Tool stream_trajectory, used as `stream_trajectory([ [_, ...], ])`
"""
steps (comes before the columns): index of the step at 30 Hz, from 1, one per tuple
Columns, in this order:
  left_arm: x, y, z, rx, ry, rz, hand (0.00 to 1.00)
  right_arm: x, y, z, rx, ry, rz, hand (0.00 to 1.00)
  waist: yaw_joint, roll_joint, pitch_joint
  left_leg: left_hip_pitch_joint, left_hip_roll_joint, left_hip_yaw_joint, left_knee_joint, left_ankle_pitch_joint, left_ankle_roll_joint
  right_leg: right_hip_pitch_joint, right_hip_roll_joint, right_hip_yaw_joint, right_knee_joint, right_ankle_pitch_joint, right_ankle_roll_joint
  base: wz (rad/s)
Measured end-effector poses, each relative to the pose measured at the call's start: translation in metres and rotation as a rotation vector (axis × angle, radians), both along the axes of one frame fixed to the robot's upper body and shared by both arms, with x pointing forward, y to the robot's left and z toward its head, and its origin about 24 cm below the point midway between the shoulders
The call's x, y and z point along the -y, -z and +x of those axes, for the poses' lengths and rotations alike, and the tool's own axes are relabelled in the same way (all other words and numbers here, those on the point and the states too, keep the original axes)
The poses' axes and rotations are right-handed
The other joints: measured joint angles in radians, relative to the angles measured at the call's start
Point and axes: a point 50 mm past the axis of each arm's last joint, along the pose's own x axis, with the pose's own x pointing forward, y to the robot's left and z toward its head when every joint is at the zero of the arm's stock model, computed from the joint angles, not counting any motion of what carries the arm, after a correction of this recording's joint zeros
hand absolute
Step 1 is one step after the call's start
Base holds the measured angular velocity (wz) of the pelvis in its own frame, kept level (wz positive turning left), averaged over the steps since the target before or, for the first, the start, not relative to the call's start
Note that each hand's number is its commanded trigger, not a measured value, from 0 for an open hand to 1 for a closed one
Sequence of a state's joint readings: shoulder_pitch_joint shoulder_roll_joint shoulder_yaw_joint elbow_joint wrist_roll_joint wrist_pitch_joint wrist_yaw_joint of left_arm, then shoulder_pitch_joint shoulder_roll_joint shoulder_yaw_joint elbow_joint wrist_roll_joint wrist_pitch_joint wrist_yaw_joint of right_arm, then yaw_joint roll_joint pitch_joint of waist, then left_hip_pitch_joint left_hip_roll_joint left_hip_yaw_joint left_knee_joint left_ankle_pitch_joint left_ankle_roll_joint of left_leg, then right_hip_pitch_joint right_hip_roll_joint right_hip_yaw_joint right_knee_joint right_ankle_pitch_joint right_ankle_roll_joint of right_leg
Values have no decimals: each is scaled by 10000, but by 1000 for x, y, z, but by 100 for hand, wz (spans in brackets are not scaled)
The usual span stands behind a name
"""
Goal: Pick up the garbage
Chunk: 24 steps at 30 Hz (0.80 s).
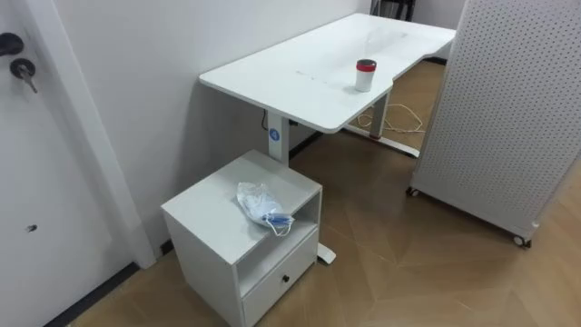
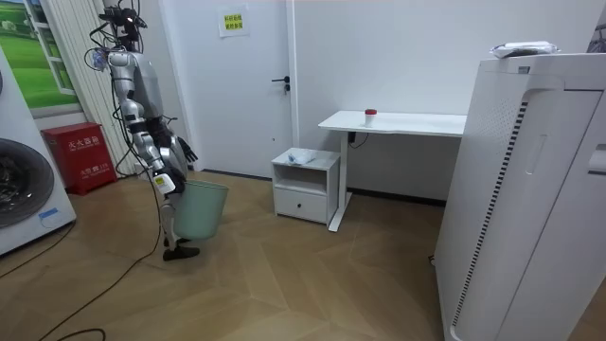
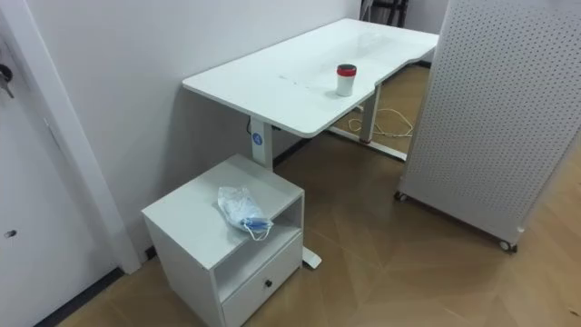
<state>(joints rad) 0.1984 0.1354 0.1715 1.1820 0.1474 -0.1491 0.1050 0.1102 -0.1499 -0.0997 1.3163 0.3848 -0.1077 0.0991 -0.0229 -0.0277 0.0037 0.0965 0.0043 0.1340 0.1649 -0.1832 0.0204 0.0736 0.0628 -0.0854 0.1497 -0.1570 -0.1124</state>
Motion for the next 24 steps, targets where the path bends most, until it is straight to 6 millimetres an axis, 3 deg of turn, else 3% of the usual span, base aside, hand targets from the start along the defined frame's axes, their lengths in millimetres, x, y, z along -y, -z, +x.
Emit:
stream_trajectory([
  [7,3,0,13,136,271,-59,0,0,-1,10,138,-321,-8,100,20,53,-55,-358,-6,-14,54,6,4,-341,-49,-164,69,0,0,5],
  [11,5,0,19,208,452,-103,0,-2,-1,17,175,-712,-2,100,21,45,-53,-426,-11,-14,45,7,4,-381,-60,-229,17,-5,6,4],
  [19,4,0,17,176,454,-117,0,-3,0,13,68,-570,-103,100,20,24,14,-460,-20,-5,-6,3,2,-370,-62,-255,-23,-16,12,0],
  [24,3,0,18,204,447,-60,0,-3,0,12,57,-555,-125,100,28,7,-1,-515,-23,1,-2,2,3,-397,-62,-263,-136,-20,15,0],
])
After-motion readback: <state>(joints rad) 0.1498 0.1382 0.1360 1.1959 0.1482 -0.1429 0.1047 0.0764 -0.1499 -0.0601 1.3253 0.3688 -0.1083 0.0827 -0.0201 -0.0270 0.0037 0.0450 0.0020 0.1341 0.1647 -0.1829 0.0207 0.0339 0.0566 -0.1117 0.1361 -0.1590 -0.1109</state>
